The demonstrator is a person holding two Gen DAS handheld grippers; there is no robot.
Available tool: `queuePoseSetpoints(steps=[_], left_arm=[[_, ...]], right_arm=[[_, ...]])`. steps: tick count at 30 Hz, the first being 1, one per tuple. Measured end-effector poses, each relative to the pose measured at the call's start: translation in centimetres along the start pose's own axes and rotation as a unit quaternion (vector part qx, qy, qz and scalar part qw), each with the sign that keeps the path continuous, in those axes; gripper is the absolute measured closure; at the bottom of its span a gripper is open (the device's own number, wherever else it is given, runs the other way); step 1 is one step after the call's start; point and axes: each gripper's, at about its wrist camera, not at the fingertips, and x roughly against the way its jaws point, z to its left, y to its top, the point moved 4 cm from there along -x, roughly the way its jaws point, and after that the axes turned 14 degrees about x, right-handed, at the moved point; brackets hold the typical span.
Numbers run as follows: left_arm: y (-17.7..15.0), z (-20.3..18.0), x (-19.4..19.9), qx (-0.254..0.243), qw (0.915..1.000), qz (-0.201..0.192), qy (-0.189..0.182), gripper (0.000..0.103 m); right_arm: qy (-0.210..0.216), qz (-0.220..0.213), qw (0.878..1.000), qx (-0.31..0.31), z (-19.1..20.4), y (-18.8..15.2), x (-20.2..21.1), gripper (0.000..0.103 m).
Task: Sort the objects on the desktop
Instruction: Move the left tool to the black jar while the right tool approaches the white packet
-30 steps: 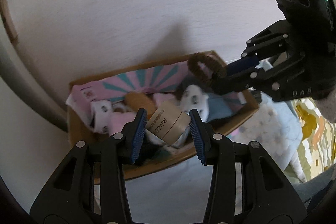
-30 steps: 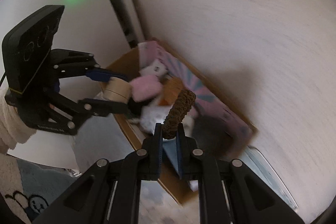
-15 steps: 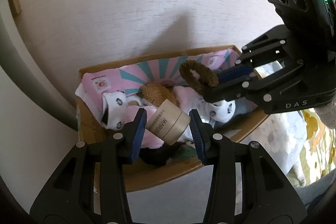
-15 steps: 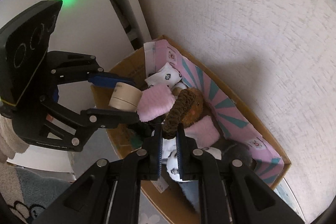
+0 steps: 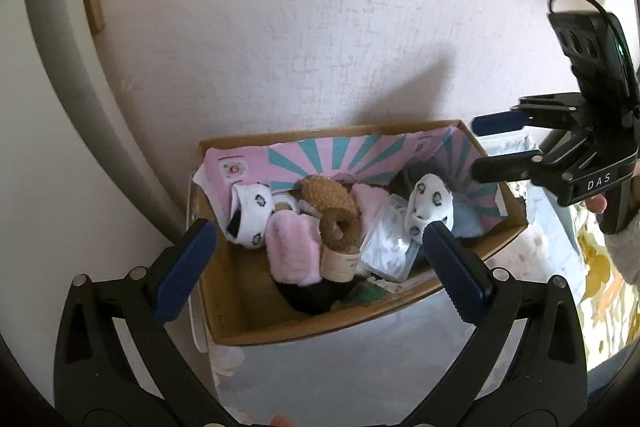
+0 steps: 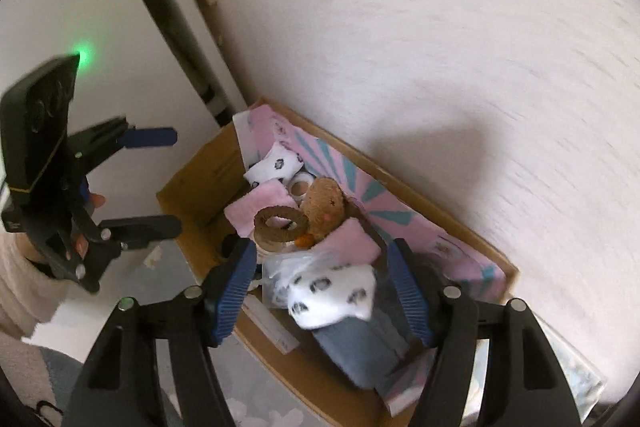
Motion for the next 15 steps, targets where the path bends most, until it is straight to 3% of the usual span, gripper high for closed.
queuePoseSetpoints(steps=[8, 15], left_arm=[[1.2, -2.5, 2.0, -0.011, 0.9997, -0.021, -0.001, 0.0], [1.7, -6.5, 2.2, -0.027, 0.9992, -0.025, -0.015, 0.0]], right_arm=[[-0.049, -0.021, 0.999, -0.01, -2.2, -2.3, 5.9, 0.039], [-0.081, -0.021, 0.996, -0.043, -4.8, -6.4, 10.5, 0.039]])
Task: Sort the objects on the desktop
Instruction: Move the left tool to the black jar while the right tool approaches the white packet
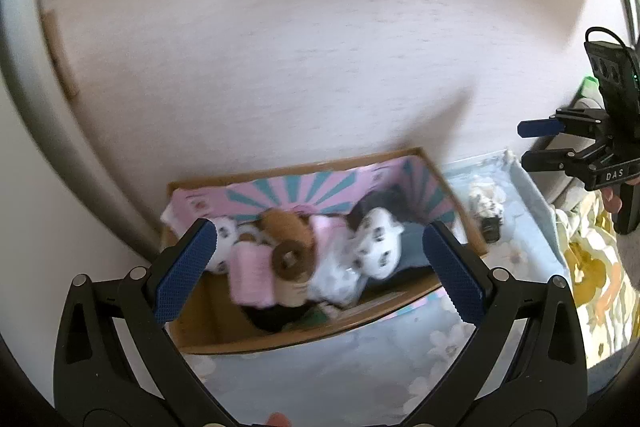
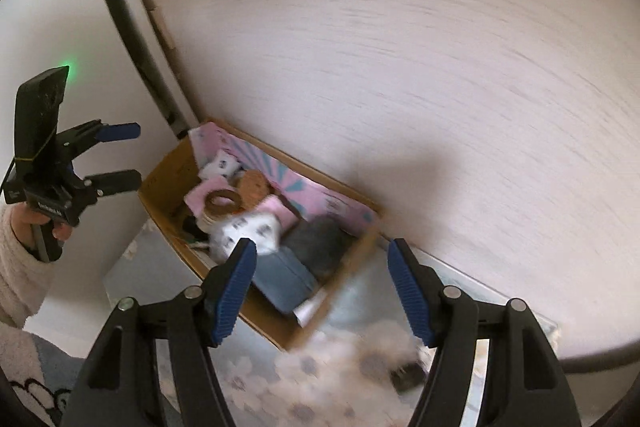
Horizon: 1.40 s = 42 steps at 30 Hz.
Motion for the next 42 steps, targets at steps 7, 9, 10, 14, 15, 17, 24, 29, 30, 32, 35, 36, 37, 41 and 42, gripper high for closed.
queuePoseSetpoints(steps=[7, 9, 10, 14, 15, 17, 24, 29, 30, 32, 35, 36, 37, 41, 42], left_arm=[[1.0, -5.2, 0.1, -0.03, 0.9994, -0.005, -0.018, 0.0], [1.4, -6.8, 0.5, -0.039, 0.9989, -0.01, -0.025, 0.0], [1.5, -7.7, 0.7, -0.045, 0.9985, -0.014, -0.028, 0.0], [1.9, -11.2, 1.5, -0.067, 0.9966, -0.026, -0.041, 0.0], [1.9, -12.3, 1.5, -0.071, 0.996, -0.026, -0.047, 0.0], [1.8, -13.8, 1.3, -0.075, 0.9954, -0.024, -0.055, 0.0], [-0.8, -20.0, -0.5, -0.111, 0.9901, -0.001, -0.086, 0.0], [-5.0, -23.8, -2.7, -0.149, 0.982, 0.025, -0.113, 0.0], [-6.1, -24.6, -3.3, -0.156, 0.9803, 0.03, -0.118, 0.0], [-8.0, -25.7, -4.6, -0.166, 0.9779, 0.036, -0.122, 0.0], [-10.9, -27.1, -7.2, -0.177, 0.9751, 0.054, -0.122, 0.0], [-11.7, -27.5, -8.3, -0.181, 0.9745, 0.059, -0.118, 0.001], [-12.5, -27.7, -9.4, -0.187, 0.9738, 0.065, -0.113, 0.001], [-13.9, -28.2, -12.5, -0.199, 0.9728, 0.069, -0.096, 0.001], [-14.0, -28.1, -13.2, -0.2, 0.9733, 0.067, -0.092, 0.001]], right_arm=[[-0.022, -0.003, 1.0, -0.02, -2.5, -2.8, 3.1, 0.039], [-0.027, -0.006, 0.999, -0.02, -2.9, -3.3, 3.9, 0.039], [-0.03, -0.008, 0.999, -0.018, -3.1, -3.6, 4.5, 0.039], [-0.039, -0.018, 0.999, -0.012, -4.1, -4.7, 6.8, 0.039], [-0.04, -0.018, 0.999, -0.012, -4.5, -5.1, 7.3, 0.039], [-0.042, -0.017, 0.999, -0.011, -5.0, -5.8, 7.9, 0.039], [-0.051, 0.005, 0.999, 0.013, -6.4, -8.6, 8.0, 0.039], [-0.038, 0.041, 0.997, 0.048, -7.7, -11.1, 6.5, 0.039], [-0.033, 0.051, 0.997, 0.055, -8.0, -11.6, 5.8, 0.039], [-0.019, 0.063, 0.996, 0.065, -8.4, -12.7, 4.4, 0.039], [0.011, 0.078, 0.994, 0.075, -8.9, -14.6, 1.7, 0.039], [0.019, 0.083, 0.993, 0.078, -9.1, -15.3, 0.8, 0.039], [0.025, 0.086, 0.993, 0.08, -9.2, -15.8, -0.1, 0.039], [0.048, 0.095, 0.99, 0.088, -9.5, -17.6, -3.0, 0.039], [0.051, 0.097, 0.99, 0.092, -9.6, -17.9, -3.6, 0.039]])
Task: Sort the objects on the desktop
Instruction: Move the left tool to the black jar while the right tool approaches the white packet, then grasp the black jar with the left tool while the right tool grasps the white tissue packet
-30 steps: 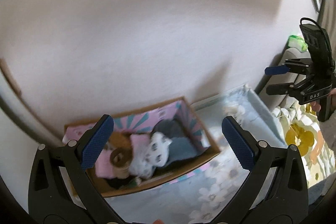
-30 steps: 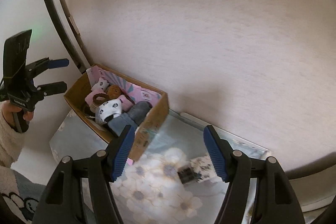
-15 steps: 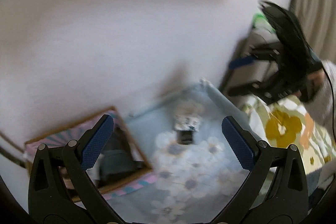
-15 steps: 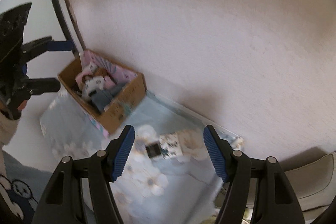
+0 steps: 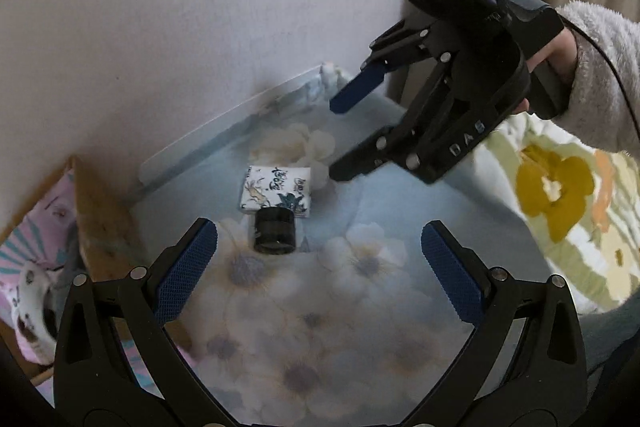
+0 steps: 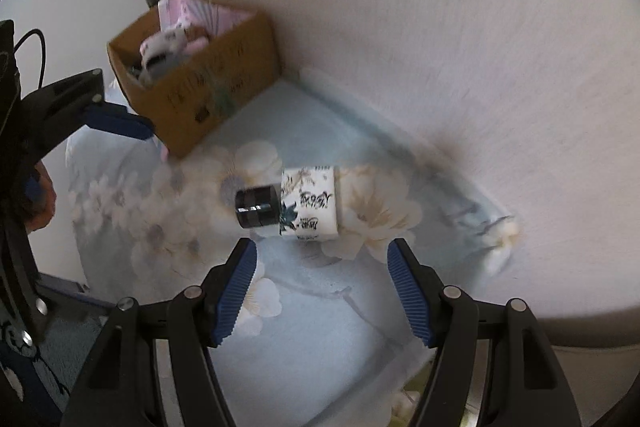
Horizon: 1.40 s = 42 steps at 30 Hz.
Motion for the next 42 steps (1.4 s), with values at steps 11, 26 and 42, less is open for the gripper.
queuePoseSetpoints(steps=[11, 26, 42], left_arm=[[-0.7, 3.4, -5.8, 0.076, 0.9964, 0.038, -0.002, 0.024], [-1.1, 3.7, -7.4, 0.066, 0.9965, 0.052, 0.006, 0.04], [-0.9, 4.6, -7.9, 0.076, 0.9951, 0.063, 0.009, 0.071]], right_arm=[[0.023, 0.008, 0.999, 0.04, -0.4, 0.4, -5.8, 0.039], [0.062, -0.007, 0.997, 0.042, -0.6, 1.6, -6.8, 0.039], [0.053, -0.014, 0.998, 0.025, -1.6, 2.3, -7.6, 0.06]])
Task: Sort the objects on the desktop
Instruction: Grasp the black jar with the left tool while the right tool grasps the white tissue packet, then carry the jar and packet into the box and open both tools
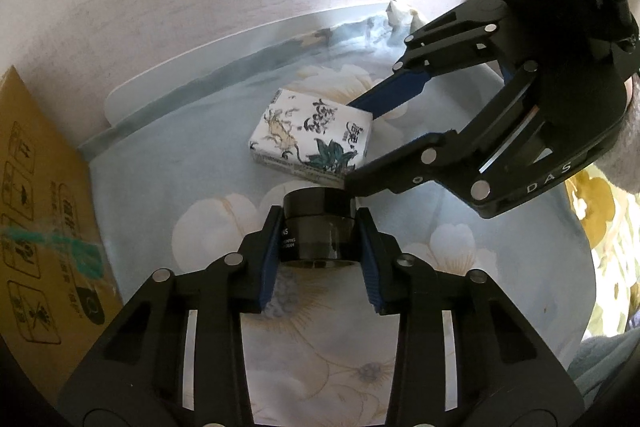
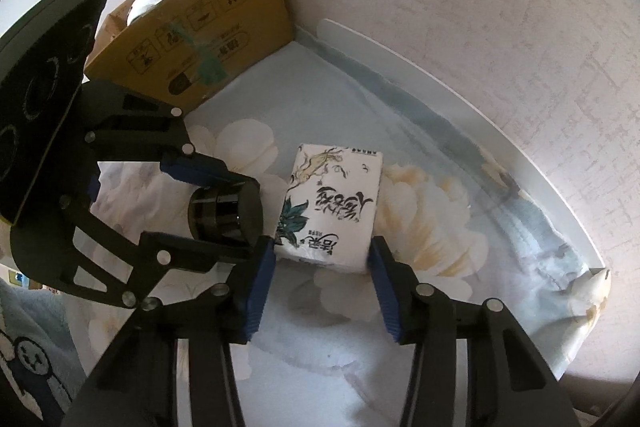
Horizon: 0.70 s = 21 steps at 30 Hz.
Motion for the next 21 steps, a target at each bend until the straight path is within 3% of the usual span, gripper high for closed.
queuePoseSetpoints(steps=[11, 21], left_arm=[[0.6, -1.0, 3.8, 0.003, 0.9999, -0.01, -0.01, 0.071], [3.4, -1.6, 12.1, -0.021, 0.9991, -0.038, -0.003, 0.071]], right_arm=[[-0.016, -0.02, 0.999, -0.022, -0.1, 0.6, 2.8, 0.061], [-0.041, -0.037, 0.998, -0.033, 2.8, 2.5, 9.2, 0.061]])
